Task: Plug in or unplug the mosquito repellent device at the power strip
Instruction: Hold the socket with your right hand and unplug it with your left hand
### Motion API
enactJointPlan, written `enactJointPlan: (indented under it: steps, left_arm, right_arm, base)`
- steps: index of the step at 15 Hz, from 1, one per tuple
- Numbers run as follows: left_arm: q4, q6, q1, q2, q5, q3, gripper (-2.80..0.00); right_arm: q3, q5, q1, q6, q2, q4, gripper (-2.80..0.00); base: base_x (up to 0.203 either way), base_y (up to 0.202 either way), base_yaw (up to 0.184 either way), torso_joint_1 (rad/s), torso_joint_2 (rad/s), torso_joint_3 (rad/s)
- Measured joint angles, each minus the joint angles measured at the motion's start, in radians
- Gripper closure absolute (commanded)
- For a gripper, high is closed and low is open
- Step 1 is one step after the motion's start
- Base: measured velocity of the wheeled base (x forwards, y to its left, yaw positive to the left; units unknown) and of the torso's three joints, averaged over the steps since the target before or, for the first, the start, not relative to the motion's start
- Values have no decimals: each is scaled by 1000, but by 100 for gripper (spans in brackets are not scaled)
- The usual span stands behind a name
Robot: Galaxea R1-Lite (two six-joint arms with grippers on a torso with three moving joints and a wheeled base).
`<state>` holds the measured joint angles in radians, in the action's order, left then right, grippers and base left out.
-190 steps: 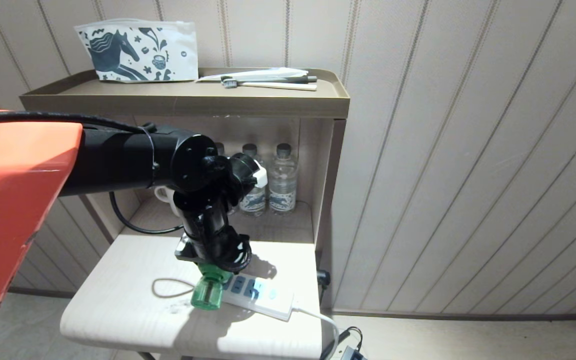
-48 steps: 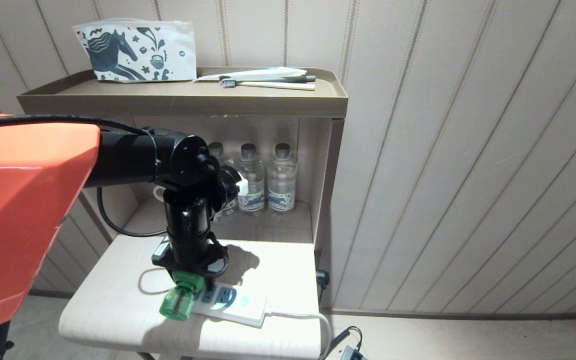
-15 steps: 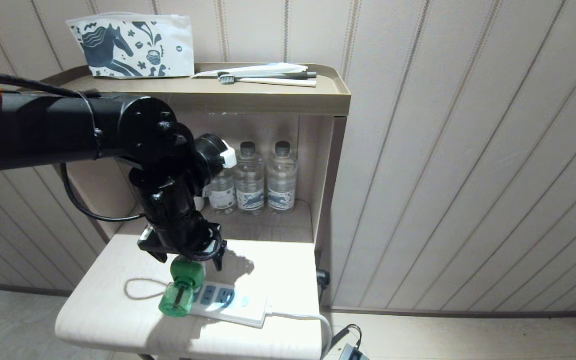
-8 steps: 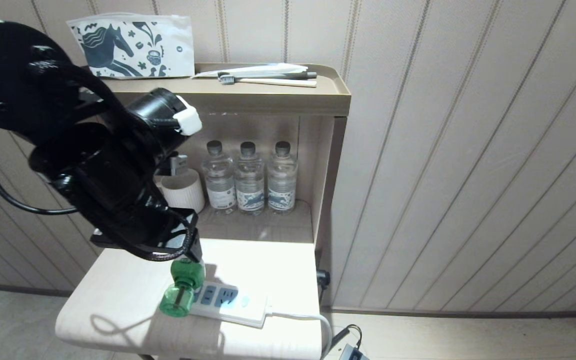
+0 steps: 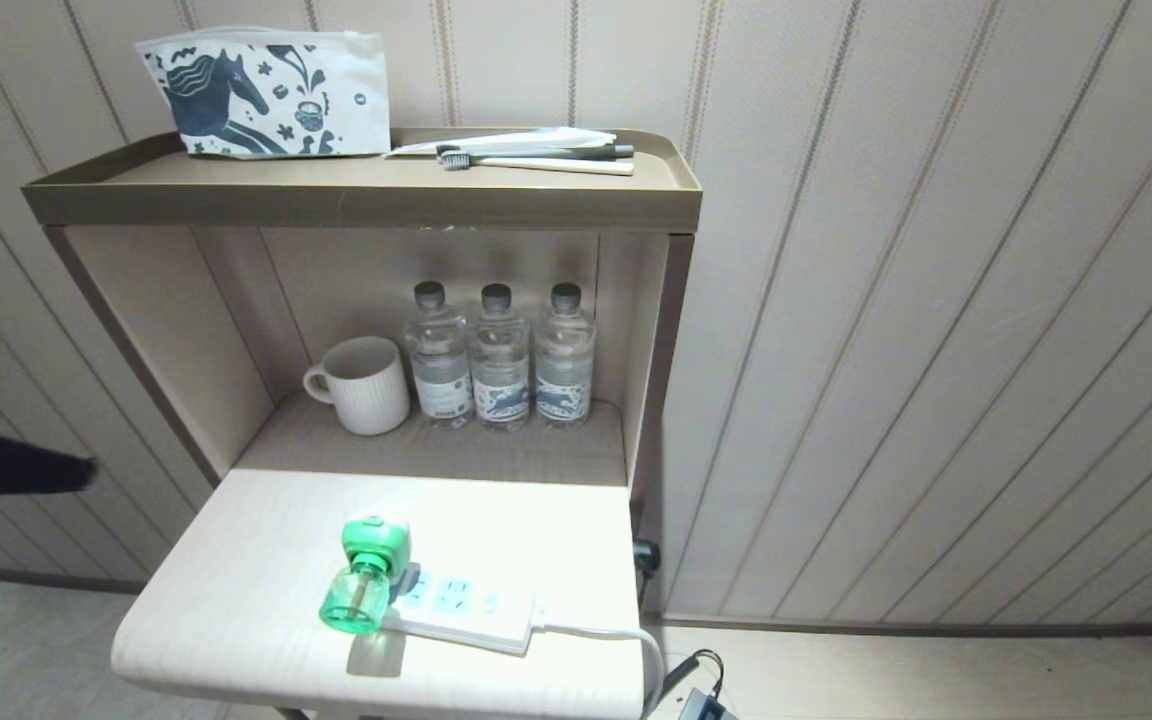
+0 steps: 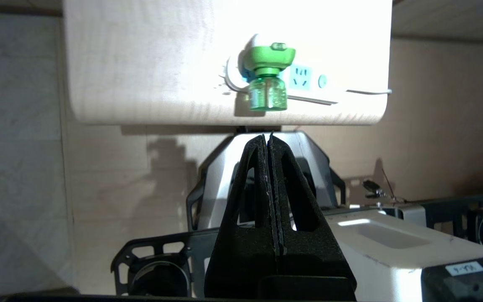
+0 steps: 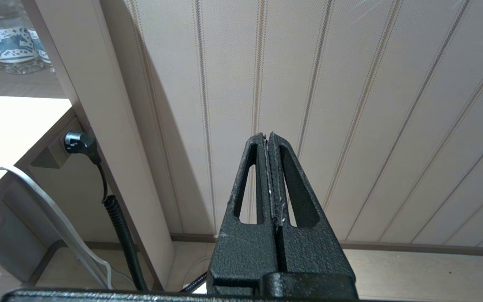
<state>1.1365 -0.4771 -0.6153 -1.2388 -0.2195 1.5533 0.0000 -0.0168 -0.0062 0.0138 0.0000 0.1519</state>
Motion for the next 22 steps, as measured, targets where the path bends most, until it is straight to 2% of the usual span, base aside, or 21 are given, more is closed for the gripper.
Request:
enactJointPlan:
  steps: [3, 5, 6, 7, 9, 12, 14, 16, 17, 19, 22]
  left_arm:
    - [-32, -17, 50, 283, -105, -188, 0]
    - [-62, -18, 142, 442, -142, -323, 0]
    - [-89, -10, 229, 528, -146, -407, 0]
    - [-134, 13, 327, 621, -139, -514, 0]
    - [-261, 93, 457, 760, -121, -706, 0]
    - [-587, 271, 572, 919, -106, -1029, 0]
    - [-809, 354, 598, 988, -69, -1234, 0]
    - [-1011, 416, 610, 1063, 7, -1396, 0]
    - [-1093, 449, 613, 1109, 55, -1445, 0]
    - [-1173, 500, 615, 1178, 150, -1503, 0]
    - [-1288, 554, 616, 1223, 215, -1544, 0]
  right_arm:
    - [0, 0, 0, 0, 0, 1, 0]
    - [0, 1, 0, -3, 0, 2, 0]
    - [0, 1, 0, -2, 0, 2, 0]
    - [0, 1, 0, -1, 0, 2, 0]
    - [0, 1, 0, 0, 0, 2, 0]
    - [0, 1, 0, 0, 0, 2, 0]
    - [0, 1, 0, 0, 0, 2, 0]
    - [0, 1, 0, 1, 0, 1, 0]
    - [0, 2, 0, 1, 0, 1, 0]
    - [0, 1, 0, 1, 0, 0, 0]
    - [0, 1, 0, 2, 0, 0, 0]
  base:
    - [0, 0, 0, 0, 0, 0]
    - [0, 0, 0, 0, 0, 0]
    - [0, 0, 0, 0, 0, 0]
    - [0, 0, 0, 0, 0, 0]
    - [0, 0, 0, 0, 0, 0]
    - [0, 0, 0, 0, 0, 0]
    - [0, 0, 0, 0, 0, 0]
    - [0, 0, 0, 0, 0, 0]
    - [0, 0, 0, 0, 0, 0]
    - [0, 0, 0, 0, 0, 0]
    - [0, 0, 0, 0, 0, 0]
